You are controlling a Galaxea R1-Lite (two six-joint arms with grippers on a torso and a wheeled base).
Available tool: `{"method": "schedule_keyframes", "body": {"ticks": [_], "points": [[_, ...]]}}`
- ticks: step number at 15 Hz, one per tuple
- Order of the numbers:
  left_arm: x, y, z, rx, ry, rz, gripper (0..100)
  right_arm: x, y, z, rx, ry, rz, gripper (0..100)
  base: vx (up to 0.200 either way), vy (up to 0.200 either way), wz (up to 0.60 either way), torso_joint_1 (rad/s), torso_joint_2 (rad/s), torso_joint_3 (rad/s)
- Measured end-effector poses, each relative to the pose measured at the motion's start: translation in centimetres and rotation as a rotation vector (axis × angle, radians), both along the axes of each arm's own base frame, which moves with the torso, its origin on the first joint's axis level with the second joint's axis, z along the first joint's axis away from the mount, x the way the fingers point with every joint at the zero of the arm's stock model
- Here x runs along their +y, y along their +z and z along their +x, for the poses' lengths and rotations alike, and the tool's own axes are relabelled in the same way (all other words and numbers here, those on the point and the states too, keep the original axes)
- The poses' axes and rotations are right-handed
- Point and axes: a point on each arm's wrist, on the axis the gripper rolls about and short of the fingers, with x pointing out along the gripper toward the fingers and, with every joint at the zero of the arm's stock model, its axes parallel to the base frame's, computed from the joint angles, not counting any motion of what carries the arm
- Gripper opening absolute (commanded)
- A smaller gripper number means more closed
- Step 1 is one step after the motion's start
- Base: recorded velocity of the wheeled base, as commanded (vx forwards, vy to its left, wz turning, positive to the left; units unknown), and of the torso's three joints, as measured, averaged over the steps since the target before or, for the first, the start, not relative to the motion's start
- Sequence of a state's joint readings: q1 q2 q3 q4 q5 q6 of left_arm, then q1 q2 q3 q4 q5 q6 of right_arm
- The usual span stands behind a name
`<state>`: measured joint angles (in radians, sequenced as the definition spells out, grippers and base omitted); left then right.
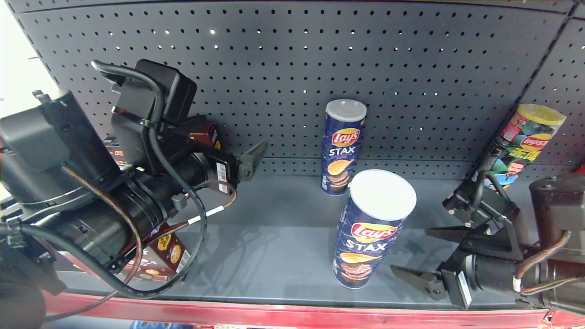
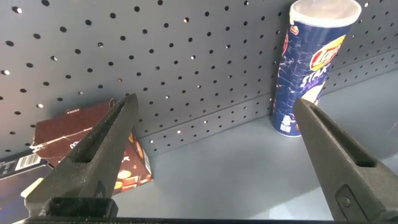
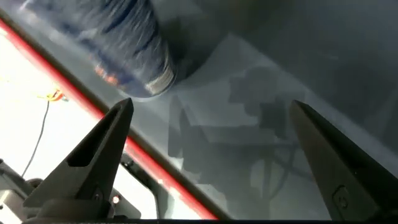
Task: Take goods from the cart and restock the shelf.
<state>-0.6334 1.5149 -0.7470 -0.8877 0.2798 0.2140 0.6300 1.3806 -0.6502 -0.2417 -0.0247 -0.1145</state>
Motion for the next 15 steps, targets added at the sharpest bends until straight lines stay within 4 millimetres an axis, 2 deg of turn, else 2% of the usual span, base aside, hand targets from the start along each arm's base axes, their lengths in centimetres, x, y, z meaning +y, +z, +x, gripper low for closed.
{"method": "schedule_keyframes", "body": {"ticks": [5,11,15], "points": [[0.0,-0.2,0.0,0.006,0.0,0.004,100,1.4,0.7,2.2,-0.018,-0.027,-0.001,100,0.0,0.0,0.0,0.0,0.0,0.0],[0.0,-0.3,0.1,0.009,0.0,0.006,100,0.6,0.7,3.3,-0.015,-0.077,-0.004,100,0.0,0.0,0.0,0.0,0.0,0.0],[0.0,-0.3,0.1,0.01,0.0,0.007,100,0.9,0.9,3.5,-0.022,-0.073,-0.001,100,0.0,0.0,0.0,0.0,0.0,0.0]]}}
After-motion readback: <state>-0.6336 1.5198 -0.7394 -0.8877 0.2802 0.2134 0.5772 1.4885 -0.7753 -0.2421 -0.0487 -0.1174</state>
